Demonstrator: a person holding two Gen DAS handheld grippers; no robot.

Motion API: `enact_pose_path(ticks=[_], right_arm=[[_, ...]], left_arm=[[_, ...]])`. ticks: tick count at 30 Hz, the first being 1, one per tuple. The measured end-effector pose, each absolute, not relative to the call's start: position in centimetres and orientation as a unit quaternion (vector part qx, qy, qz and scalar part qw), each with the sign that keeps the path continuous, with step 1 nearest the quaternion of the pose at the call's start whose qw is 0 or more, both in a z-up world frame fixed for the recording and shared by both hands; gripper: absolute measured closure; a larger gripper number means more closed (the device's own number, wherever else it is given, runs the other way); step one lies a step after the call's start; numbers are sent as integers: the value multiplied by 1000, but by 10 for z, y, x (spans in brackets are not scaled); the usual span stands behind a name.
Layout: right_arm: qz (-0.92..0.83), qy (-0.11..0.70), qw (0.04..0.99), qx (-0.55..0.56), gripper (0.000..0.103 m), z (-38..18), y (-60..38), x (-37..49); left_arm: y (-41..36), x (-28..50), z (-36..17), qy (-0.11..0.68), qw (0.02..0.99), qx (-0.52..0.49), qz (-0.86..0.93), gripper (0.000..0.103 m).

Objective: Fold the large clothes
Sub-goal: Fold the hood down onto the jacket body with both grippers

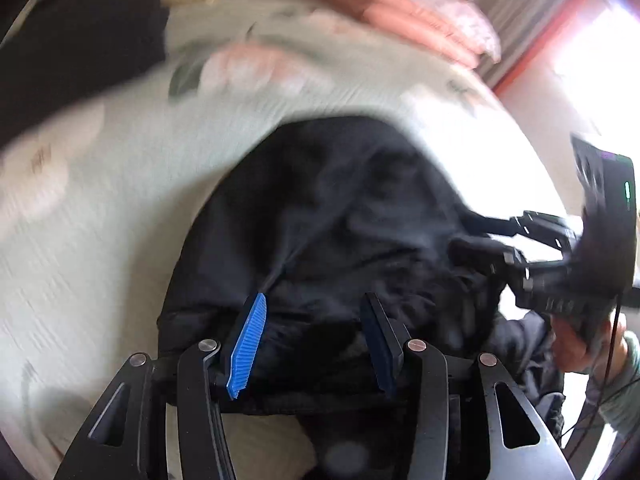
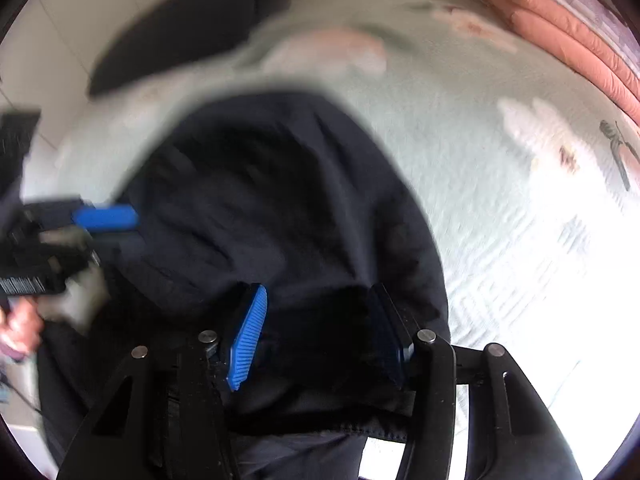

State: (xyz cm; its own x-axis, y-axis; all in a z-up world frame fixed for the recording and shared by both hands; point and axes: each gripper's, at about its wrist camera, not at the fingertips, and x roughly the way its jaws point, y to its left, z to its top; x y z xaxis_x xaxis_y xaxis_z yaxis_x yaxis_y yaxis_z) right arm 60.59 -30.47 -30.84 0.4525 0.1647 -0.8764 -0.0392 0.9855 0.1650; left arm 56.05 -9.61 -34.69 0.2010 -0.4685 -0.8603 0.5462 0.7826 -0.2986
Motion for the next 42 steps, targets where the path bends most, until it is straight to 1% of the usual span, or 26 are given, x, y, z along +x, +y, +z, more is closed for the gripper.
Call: enact_pose_path(ticks=[1,2,3,5,7,9,10,14,17,19,21,23,26,29,30,32,34,36,39,42], right_arm=[[61,505,859,64,47,-297,-304,613],[61,493,866,66,46,-289,-302,622],[56,488,869,62,46,-287,-297,634],[41,500,863,64,46,-301,-291,661],[38,530,843,86,46,-328,-290,685],[23,579,811,79,47,-363,-289,705],[19,585,806,83,47,-373,-290,709],[7,578,814,47,47,-370,-283,710],[24,581,811,63,47,-356,-295,701],[51,577,812,73,46,-332,-303,681],[67,556,826,53,46,-305,-303,649],[68,550,832,27,44,-292,-308,619],[51,568,821,15,44,-300,-322,591],[33,610,791,37,46,-338,-342,584],[36,618,783,51,47,-352,-347,583],[39,614,781,112,40,-368,-364,582],[47,609,781,130,40,-366,-371,582],[50,612,781,115,40,-360,-370,580],[73,613,779,116,40,-337,-376,574],[92,580,800,128,36,-307,-393,578]], left_arm=[[-100,560,-335,524,785,43,-328,50],[-102,561,-331,518,789,44,-327,44],[-106,562,-331,518,788,44,-329,42],[-117,566,-348,540,773,54,-330,42],[-122,564,-375,565,756,77,-321,42],[-120,552,-386,556,760,94,-324,42],[-117,549,-388,549,765,92,-324,42],[-110,551,-386,552,765,62,-325,42],[-105,546,-375,556,762,60,-326,42],[-100,544,-358,550,765,59,-330,42],[-93,539,-337,530,775,47,-341,42],[-87,536,-324,520,781,34,-345,42],[-83,543,-340,542,773,41,-326,42],[-73,549,-375,589,750,28,-300,42],[-71,550,-381,591,747,23,-302,42],[-66,551,-388,590,747,2,-306,42],[-62,554,-389,592,745,-15,-308,42],[-59,554,-386,595,740,-27,-312,42],[-47,556,-366,581,740,-34,-336,42],[-40,566,-337,553,751,-45,-359,41]])
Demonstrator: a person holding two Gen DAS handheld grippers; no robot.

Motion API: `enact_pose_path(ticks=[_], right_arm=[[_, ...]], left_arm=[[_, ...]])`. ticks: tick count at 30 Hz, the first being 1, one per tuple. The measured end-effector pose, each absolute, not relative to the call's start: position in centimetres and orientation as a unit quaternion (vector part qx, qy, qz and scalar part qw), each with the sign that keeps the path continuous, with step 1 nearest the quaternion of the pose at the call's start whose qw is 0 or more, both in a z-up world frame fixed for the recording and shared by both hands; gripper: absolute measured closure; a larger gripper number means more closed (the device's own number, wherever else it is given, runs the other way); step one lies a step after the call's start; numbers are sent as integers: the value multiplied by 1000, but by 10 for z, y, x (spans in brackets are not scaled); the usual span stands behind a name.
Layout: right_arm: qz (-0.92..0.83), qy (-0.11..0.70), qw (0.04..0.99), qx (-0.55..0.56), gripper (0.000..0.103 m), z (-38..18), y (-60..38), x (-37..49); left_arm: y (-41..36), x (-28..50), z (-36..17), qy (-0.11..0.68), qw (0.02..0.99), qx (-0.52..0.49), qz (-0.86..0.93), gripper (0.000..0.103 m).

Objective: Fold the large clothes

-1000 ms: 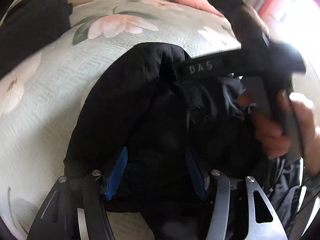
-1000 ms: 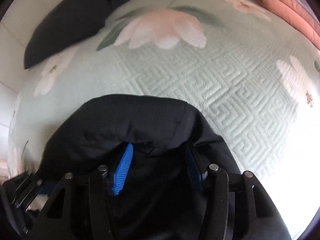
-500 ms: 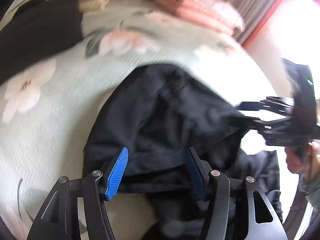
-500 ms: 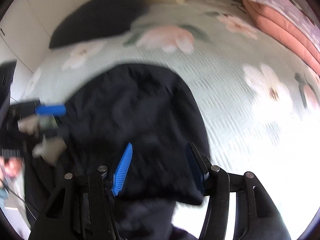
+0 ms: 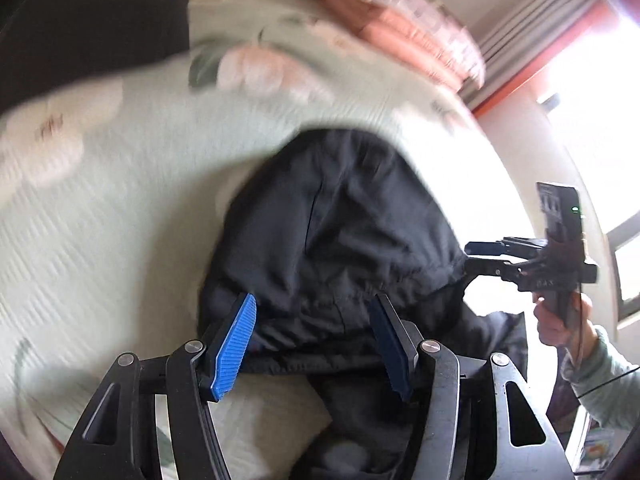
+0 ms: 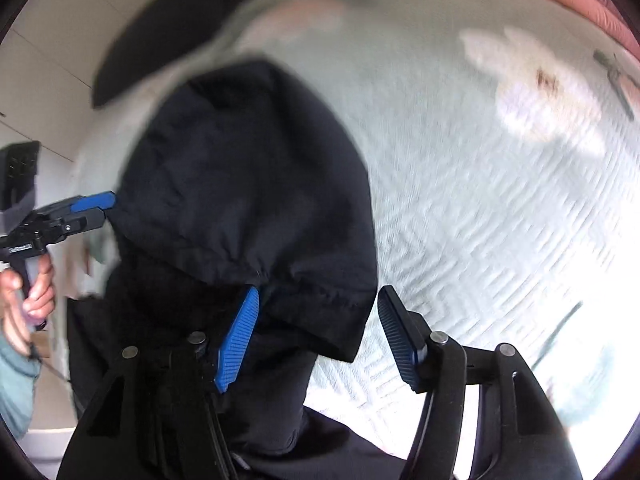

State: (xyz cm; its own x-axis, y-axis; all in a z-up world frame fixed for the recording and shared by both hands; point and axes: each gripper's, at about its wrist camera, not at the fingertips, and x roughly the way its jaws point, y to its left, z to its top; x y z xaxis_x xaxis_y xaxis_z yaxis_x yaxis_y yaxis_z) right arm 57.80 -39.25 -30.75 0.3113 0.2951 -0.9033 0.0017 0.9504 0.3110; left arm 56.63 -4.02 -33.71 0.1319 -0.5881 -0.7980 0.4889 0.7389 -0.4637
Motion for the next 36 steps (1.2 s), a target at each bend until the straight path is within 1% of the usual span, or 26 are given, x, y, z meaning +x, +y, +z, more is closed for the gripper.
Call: enact_pose_path(ticks=[1,2,3,5,7,10,11,13,15,16,18,19,20,21,22,23,24,27,29,33,36], right_arm=[[90,573,805,129,33,-303,-398,585],[83,570,807,129,33,-300,-403,592],[78,571,806,131,33,-302,-408,600],[83,581,794,157,33,-314,-418,619],[100,597,772,196,33,-333,-424,632],[124,612,749,221,33,-358,-425,650],[130,612,748,223,30,-364,-425,650],[148,598,753,231,29,-363,-424,652],[180,589,746,255,33,-368,-420,656],[194,587,741,261,41,-369,-417,653],[196,594,742,244,41,-377,-403,653],[199,588,745,244,41,-376,-399,653],[205,583,745,252,47,-375,-397,651],[210,577,746,258,55,-373,-396,650],[211,572,750,256,67,-370,-395,646],[211,566,759,244,77,-363,-391,642],[210,561,767,228,78,-355,-386,639],[213,537,794,190,81,-317,-375,617],[213,518,812,164,81,-284,-367,596],[195,483,849,89,81,-223,-344,541],[177,459,870,35,82,-190,-322,489]], left_arm=[[-39,574,-333,547,755,-49,-358,39],[-39,584,-331,544,758,-53,-355,32],[-40,588,-331,547,758,-54,-351,30],[-46,610,-343,561,750,-61,-344,30],[-49,630,-362,592,725,-82,-342,30],[-53,647,-391,632,687,-109,-343,30],[-54,650,-399,638,677,-115,-348,30],[-57,653,-414,650,657,-131,-357,30],[-59,653,-417,647,654,-144,-365,31],[-60,654,-417,644,652,-158,-369,32],[-59,655,-422,650,636,-192,-369,37],[-62,655,-425,654,635,-194,-363,37],[-65,653,-425,653,639,-186,-362,40],[-69,650,-421,648,649,-169,-360,56],[-73,646,-418,645,654,-157,-362,69],[-75,639,-413,640,654,-156,-370,81],[-74,634,-407,634,657,-157,-376,87],[-66,609,-372,593,681,-153,-401,88],[-56,584,-334,554,701,-152,-423,89],[-49,523,-263,495,746,-84,-438,89],[-38,471,-220,456,772,-34,-440,89]])
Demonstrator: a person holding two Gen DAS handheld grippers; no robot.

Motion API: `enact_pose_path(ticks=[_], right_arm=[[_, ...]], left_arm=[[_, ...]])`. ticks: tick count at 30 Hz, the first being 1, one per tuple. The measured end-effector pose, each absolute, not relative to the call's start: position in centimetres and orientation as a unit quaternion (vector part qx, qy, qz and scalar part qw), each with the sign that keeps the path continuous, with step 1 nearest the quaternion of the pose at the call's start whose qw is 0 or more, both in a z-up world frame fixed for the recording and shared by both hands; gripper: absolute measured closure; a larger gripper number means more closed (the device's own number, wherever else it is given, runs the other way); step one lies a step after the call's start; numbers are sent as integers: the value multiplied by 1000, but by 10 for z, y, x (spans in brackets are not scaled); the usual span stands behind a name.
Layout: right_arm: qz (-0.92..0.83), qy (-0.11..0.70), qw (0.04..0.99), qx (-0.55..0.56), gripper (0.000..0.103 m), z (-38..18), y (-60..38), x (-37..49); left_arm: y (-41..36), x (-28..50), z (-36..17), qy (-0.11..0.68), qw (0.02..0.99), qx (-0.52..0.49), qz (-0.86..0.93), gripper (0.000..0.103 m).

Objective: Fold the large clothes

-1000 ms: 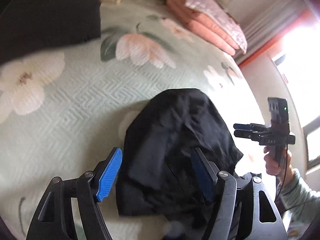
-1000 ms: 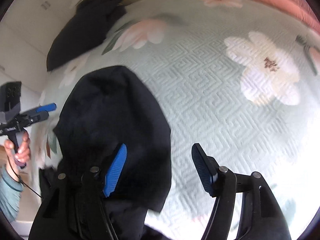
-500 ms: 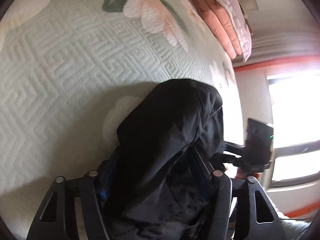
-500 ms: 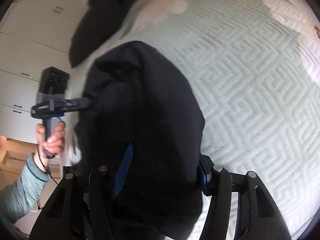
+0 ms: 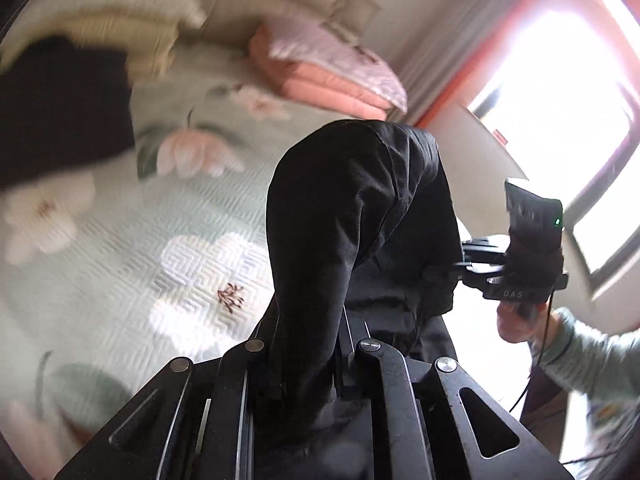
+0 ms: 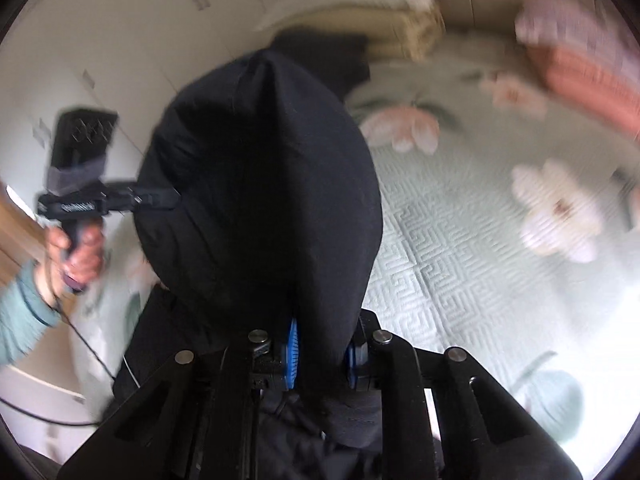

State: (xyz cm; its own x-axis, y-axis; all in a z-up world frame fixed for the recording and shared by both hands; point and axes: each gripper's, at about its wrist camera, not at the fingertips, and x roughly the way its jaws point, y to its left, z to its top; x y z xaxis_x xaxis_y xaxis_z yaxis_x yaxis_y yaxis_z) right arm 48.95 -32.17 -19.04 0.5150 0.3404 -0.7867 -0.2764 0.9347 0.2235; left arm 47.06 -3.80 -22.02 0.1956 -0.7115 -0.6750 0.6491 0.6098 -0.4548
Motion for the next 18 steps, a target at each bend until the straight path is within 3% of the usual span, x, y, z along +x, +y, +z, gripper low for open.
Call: enact_pose_path(ticks=[4,8,16,18], right_arm=[[152,443,884,-20,82,-166,-294,415],[125,463,876,-57,82,-176,-270,345],[90,623,770,-106,80,-277,-262,237],[86,650,748,-101,80,-285,-270,220]], left_arm=[[-19,394,-188,422,787,16,-450,89],[-11,305,-190,428,777,89,-453,89],[5,191,-316,552,706,210,-390,85],[16,185,-322,565,708,197,-376,85]])
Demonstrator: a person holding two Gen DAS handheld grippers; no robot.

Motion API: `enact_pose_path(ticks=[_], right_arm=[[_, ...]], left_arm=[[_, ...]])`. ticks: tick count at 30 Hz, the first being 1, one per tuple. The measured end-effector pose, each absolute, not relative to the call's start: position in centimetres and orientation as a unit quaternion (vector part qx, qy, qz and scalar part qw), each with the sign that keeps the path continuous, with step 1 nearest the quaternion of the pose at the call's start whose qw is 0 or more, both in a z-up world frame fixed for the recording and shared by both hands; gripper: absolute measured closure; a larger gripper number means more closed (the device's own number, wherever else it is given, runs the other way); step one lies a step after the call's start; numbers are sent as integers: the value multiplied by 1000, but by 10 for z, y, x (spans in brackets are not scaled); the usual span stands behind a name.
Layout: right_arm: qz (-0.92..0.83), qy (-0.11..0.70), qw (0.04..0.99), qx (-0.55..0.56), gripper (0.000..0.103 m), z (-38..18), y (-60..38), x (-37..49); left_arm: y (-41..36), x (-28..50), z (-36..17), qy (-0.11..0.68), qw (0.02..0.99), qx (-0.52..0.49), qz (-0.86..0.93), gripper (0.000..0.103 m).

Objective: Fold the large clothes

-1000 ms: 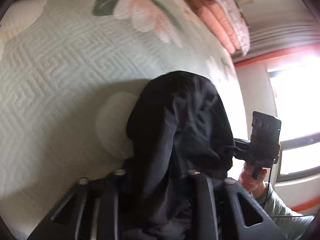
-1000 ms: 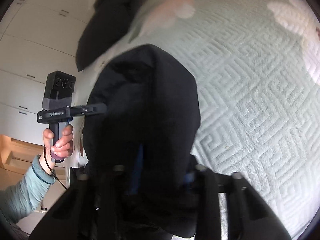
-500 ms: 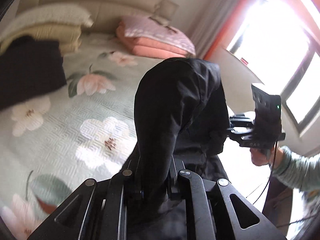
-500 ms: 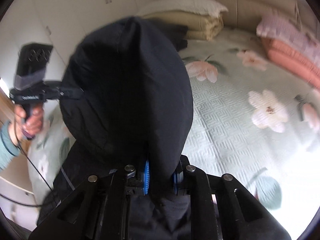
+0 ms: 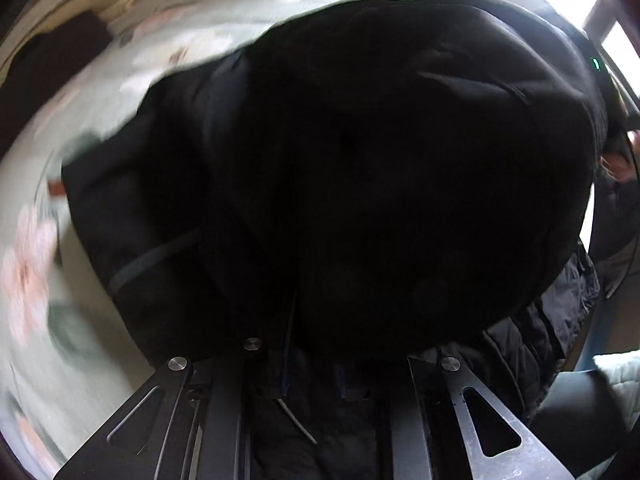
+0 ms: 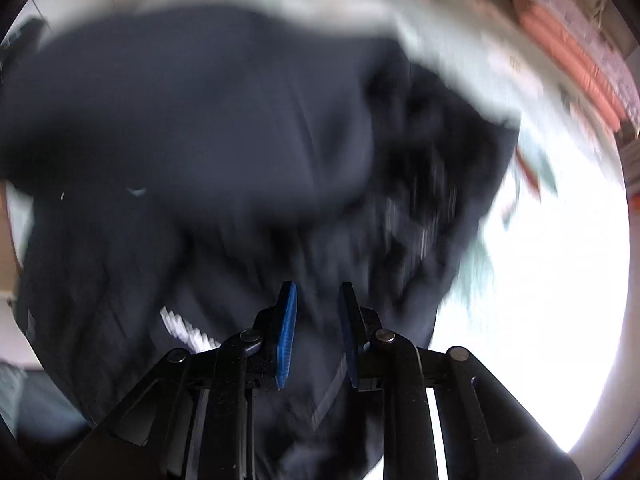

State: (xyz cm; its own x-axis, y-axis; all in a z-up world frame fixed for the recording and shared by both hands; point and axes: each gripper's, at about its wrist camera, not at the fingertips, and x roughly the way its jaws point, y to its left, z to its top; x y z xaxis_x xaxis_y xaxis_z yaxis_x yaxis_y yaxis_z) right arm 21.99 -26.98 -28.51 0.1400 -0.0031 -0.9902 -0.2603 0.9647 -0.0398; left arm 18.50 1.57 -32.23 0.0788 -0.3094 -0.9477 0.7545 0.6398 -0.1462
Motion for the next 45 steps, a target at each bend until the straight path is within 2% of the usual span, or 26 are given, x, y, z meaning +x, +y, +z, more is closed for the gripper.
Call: enact_pose_path(ticks=[5,10,11,12,13,14,15,17,21,24,26,28,33,36,41,45], right_arm=[[95,621,775,-61,78,-226,-282,223],[140,549,824,-20,70,-167,-270,259],[154,532,833,-16,65,-156,-262,270],[163,519,839,-15,61,-149,-252,282],[169,509,844,-15,51,-144,-242,291],[177,501,847,-17,45,-143,-233,301],[182,499,847,-20,45,-146,-224,308],[187,512,838,-26,45,-162,-210,324],[187,576,795,-19,45,-219,-204,321],[169,634,753,-45,45,-288,-192,293],[156,625,762,-58,43,-322,-188,274],[149,593,790,-41,40,-327,-191,266],[142,604,783,-42,42,-311,-193,263],[151,614,775,-12,42,-278,-204,259],[124,560,818,29,37,-213,-239,278],[101,549,829,25,37,-210,-244,313]], left_arm=[[56,205,-268,574,721,106,-372,84],[64,240,-203,527,767,56,-362,79],[57,249,-191,513,773,47,-370,74],[49,252,-184,502,777,45,-376,63],[39,257,-179,489,783,45,-383,58],[27,261,-178,481,783,43,-392,51],[14,258,-183,480,780,44,-399,49],[-7,259,-202,491,767,47,-411,49],[-14,249,-276,568,718,30,-402,49],[-5,227,-330,612,692,17,-381,47],[-2,215,-357,616,698,2,-366,47],[1,213,-359,606,711,-19,-356,47],[14,216,-348,617,706,-39,-346,47],[14,210,-321,611,715,-15,-340,47],[10,213,-264,555,754,-26,-349,47],[-4,227,-260,540,766,-57,-345,47]])
